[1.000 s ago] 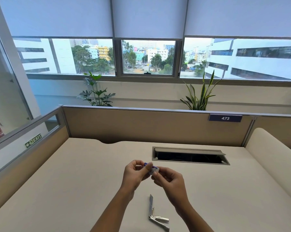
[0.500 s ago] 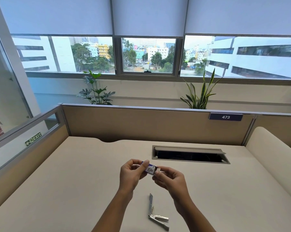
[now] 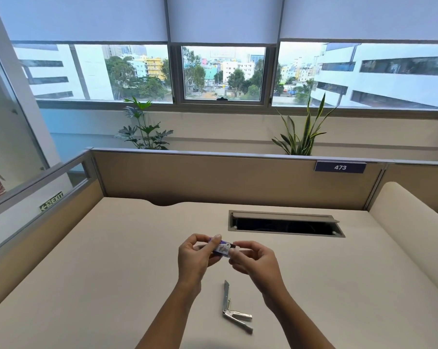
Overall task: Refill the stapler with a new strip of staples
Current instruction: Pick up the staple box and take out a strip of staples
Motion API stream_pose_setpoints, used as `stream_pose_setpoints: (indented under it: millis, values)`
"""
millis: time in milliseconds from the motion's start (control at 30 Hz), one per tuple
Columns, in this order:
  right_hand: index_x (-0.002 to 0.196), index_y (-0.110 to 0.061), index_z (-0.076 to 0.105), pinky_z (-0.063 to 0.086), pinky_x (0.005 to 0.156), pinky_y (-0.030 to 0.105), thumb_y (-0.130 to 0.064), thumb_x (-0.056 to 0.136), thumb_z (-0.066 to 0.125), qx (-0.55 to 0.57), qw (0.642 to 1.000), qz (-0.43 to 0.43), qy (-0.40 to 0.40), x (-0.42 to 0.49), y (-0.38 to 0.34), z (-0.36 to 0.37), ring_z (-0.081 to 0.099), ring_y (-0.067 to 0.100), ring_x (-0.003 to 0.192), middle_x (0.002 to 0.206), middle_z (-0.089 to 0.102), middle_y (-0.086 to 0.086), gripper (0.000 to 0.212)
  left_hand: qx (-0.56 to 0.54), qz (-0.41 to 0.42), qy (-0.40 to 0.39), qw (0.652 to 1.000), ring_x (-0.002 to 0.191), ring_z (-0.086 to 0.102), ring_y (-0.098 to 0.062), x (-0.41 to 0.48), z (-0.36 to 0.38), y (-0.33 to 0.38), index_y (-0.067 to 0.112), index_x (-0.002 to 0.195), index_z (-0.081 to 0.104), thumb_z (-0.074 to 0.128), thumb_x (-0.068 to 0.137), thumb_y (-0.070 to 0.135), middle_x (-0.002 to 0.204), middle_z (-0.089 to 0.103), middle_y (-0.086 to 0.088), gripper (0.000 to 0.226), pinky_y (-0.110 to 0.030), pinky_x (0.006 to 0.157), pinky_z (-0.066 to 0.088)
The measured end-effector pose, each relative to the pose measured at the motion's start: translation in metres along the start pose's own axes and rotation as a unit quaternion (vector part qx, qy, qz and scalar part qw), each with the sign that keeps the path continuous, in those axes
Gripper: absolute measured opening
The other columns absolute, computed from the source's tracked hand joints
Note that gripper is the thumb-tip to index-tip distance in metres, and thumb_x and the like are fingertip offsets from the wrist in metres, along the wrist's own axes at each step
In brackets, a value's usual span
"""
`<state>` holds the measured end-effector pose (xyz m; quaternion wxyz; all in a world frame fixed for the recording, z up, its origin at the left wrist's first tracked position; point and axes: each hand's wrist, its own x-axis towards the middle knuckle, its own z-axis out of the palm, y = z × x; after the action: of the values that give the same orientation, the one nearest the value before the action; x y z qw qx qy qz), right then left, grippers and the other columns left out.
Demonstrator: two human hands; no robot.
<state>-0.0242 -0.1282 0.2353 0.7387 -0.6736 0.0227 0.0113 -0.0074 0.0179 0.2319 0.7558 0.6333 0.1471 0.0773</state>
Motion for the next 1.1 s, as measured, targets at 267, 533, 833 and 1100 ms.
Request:
stream_pose_setpoints:
  millis: [267, 533, 833, 1100]
  values:
    - [0.102, -0.008, 0.074, 0.061, 0.072, 0.026, -0.001, 0.091, 0.059, 0.026, 0.999, 0.041, -0.025, -0.001, 0.0, 0.001, 0.077, 0.027, 0.083, 0.09, 0.078, 0.014, 0.02, -0.029, -0.044, -0.004, 0.999, 0.067, 0.075, -0.022, -0.005, -0.004, 0.0, 0.011, 0.093, 0.058, 0.072, 0.083, 0.023, 0.086, 0.072, -0.014, 0.021, -0.027, 0.051, 0.059]
    - [0.104, -0.01, 0.071, 0.06, 0.068, 0.024, -0.001, 0.091, 0.06, 0.02, 0.999, 0.034, -0.029, -0.007, 0.003, -0.001, 0.077, 0.025, 0.08, 0.085, 0.079, 0.012, 0.019, -0.024, -0.066, -0.006, 0.997, 0.077, 0.074, -0.028, -0.009, -0.003, 0.0, 0.014, 0.095, 0.051, 0.063, 0.091, 0.021, 0.097, 0.067, -0.017, 0.014, -0.03, 0.056, 0.061]
    - [0.1, -0.026, 0.071, 0.057, 0.062, 0.016, -0.019, 0.088, 0.07, -0.252, 0.952, -0.175, 0.014, -0.011, 0.009, -0.013, 0.071, 0.003, 0.076, 0.095, 0.073, -0.011, 0.014, -0.014, -0.043, 0.001, 0.999, 0.077, 0.074, -0.027, -0.01, -0.001, -0.003, 0.012, 0.096, 0.05, 0.064, 0.091, 0.02, 0.098, 0.067, -0.018, 0.017, -0.03, 0.057, 0.061]
    - [0.097, -0.032, 0.073, 0.054, 0.053, 0.025, -0.03, 0.084, 0.075, -0.565, 0.694, -0.439, -0.073, -0.003, -0.009, -0.03, 0.064, 0.011, 0.078, 0.102, 0.068, -0.011, 0.013, 0.026, -0.034, -0.019, 0.999, 0.079, 0.074, -0.029, -0.013, 0.0, -0.002, 0.013, 0.096, 0.051, 0.065, 0.09, 0.021, 0.097, 0.068, -0.02, 0.018, -0.033, 0.06, 0.062]
